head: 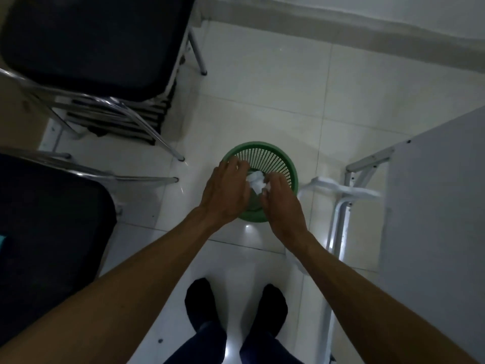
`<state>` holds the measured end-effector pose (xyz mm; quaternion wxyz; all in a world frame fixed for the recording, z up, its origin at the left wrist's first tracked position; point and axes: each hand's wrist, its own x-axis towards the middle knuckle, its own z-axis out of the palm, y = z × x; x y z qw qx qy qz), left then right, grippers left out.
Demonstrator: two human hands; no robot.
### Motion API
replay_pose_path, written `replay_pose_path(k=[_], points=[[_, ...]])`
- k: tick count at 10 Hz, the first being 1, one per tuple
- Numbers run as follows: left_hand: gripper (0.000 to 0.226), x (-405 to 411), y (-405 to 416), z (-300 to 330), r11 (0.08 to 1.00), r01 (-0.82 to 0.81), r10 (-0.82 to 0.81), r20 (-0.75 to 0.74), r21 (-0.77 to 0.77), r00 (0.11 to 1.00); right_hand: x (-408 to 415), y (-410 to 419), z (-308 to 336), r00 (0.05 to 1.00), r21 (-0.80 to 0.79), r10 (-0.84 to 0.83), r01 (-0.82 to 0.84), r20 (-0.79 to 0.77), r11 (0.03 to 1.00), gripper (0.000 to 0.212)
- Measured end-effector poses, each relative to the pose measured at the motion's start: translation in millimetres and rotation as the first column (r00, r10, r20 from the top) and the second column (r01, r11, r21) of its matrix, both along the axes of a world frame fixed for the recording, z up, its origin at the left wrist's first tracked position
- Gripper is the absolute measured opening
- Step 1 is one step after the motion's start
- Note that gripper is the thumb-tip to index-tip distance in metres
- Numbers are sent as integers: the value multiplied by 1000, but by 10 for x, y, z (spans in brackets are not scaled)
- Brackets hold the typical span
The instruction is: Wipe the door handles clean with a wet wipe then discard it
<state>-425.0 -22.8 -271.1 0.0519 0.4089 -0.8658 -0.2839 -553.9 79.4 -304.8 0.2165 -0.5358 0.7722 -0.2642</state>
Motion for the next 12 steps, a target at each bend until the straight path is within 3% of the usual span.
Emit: replay_pose_path(k=[1,2,4,5,7,9,10,11,12], points=[[27,-35,-6,-384,1000,1,-1,-3,21,1000,-18,-123,-414,1000,23,-2,2,-6,1000,6],[55,-70,-2,-615,998,18,-20,23,60,1000,-20,-202,-727,999,26,8,-7,-38,1000,16],[32,-156,-15,-988,997,2,-5,41,72,999,-39,-277,-1114,999,80,48,-47,-16,996,36],[30,-189,-69,-1099,999,18,-19,12,45,1000,-49,-343,-1228,998,134,59,-54,-34,990,43],[21,-174,-155,-1243,999,30,-30,9,21,1000,-75,-435,-1269,995,225,76,-60,-62,972,38],[26,-138,-149,-1259,998,37,-37,16,42,999,-89,-420,-1319,995,275,61,-37,-78,961,46],[26,-99,-140,-1233,993,61,-64,30,100,997,-115,-403,-1254,996,277,64,-47,-54,960,68],[26,-56,-123,-1190,991,44,-42,-21,129,999,-140,-393,-1136,994,271,65,-40,-83,962,78],[22,-67,-126,-1048,982,-45,61,-81,181,995,-182,-427,-976,989,162,17,7,-150,987,62]])
